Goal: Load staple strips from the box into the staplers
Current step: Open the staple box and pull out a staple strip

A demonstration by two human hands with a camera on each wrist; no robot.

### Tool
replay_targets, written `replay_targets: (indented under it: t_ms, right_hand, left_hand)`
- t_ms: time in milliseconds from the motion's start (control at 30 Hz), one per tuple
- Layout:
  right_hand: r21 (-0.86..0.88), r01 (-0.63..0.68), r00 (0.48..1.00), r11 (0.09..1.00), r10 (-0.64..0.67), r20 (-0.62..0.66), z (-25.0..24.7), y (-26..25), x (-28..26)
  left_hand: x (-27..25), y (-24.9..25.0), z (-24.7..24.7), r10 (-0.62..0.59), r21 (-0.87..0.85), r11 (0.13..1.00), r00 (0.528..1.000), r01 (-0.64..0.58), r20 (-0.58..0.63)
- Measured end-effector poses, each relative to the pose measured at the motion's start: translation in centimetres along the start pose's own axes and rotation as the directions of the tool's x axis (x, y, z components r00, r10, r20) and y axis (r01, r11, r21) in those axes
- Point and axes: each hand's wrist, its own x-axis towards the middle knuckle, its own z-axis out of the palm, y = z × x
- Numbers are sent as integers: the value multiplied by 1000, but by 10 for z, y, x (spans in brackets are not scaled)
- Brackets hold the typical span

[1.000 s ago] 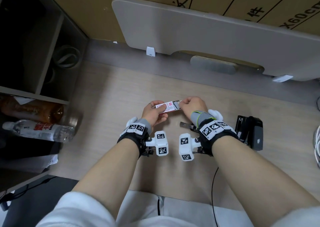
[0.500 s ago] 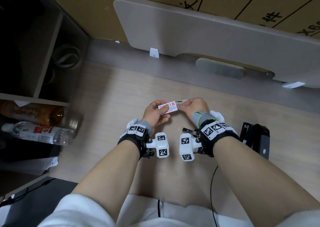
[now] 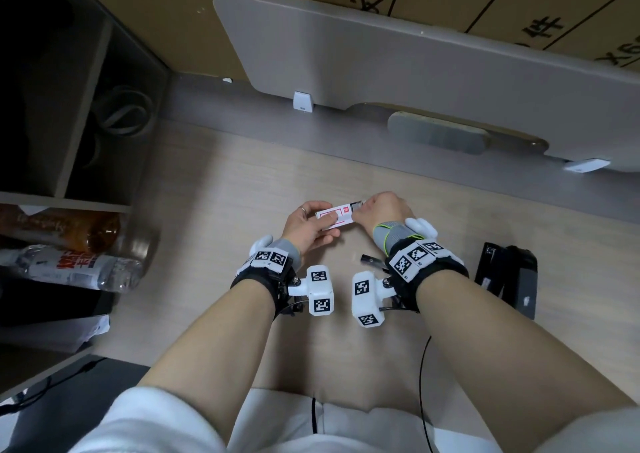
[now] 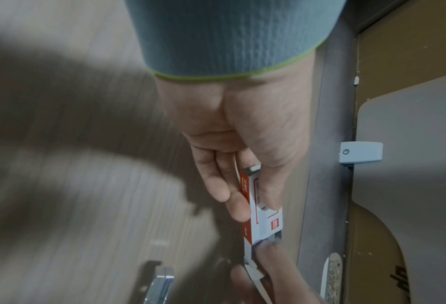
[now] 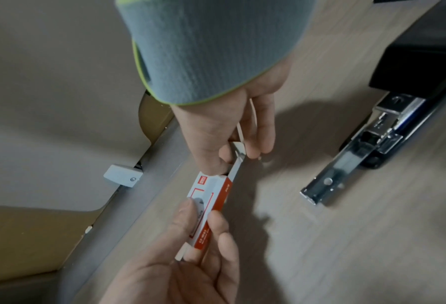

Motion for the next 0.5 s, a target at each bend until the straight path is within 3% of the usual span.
replay_targets:
  t_ms: [500]
  right_hand:
    - [-43,27,1000,999,-27,-14,3,20,-16]
  left_hand:
    - [-13,-7,-10,-5,54,999,1000,5,-2]
